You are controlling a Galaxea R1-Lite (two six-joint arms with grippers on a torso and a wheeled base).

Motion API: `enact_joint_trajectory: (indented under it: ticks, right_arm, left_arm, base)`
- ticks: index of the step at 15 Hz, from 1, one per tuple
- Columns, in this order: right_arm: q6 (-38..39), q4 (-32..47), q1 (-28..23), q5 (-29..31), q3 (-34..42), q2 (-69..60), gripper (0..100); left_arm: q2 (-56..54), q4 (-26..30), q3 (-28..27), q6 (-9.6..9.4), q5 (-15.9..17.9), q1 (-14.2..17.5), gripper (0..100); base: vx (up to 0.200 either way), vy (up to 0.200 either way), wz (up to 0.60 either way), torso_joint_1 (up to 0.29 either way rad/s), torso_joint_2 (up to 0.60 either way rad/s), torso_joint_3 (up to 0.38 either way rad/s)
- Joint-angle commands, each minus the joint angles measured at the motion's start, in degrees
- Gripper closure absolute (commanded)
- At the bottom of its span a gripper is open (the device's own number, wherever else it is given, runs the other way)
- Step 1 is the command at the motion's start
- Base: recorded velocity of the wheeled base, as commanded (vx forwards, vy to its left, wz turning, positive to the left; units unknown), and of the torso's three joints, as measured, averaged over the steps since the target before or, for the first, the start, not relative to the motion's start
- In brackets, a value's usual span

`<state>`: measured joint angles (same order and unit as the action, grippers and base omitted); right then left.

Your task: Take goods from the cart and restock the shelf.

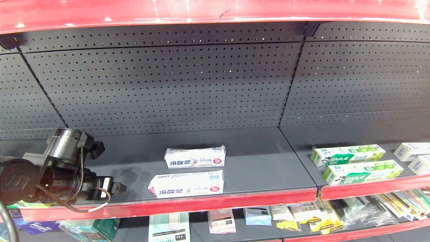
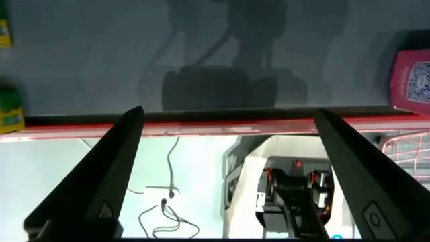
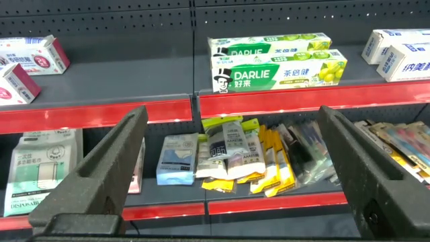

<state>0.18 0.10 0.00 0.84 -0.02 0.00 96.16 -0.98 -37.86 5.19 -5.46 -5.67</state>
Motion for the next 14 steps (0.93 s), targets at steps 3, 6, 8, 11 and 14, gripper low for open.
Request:
enact_joint_trajectory:
  ticks: [3,6,8,11,14]
  right_arm:
    - [0.0,0.0,0.0,-0.1,0.0,0.1,0]
    - [0.0,0.0,0.0,-0.1,0.0,0.1,0]
    - [0.0,0.0,0.0,-0.1,0.0,0.1,0]
    - [0.0,0.0,0.0,0.0,0.0,0.1,0]
    - [0.0,0.0,0.0,0.0,0.0,0.1,0]
  left_arm:
    - [5.6,-1.9,-3.3,1.93,1.5,-2.5,0]
    - [7.3,-2.0,-5.4,2.45,1.6,-4.2,0]
    - [7.8,-2.0,-5.9,2.54,1.6,-5.2,0]
    - [8.8,-2.0,-6.7,2.54,1.6,-6.8,0]
    - [9.5,-2.0,-7.8,2.63,1.6,-8.0,0]
  base:
    - [0.000,0.000,0.00,0.000,0.00,0.000]
    - [0.000,0.000,0.00,0.000,0.00,0.000]
    - [0.000,0.000,0.00,0.000,0.00,0.000]
    - [0.000,0.000,0.00,0.000,0.00,0.000]
    - [0.000,0.000,0.00,0.000,0.00,0.000]
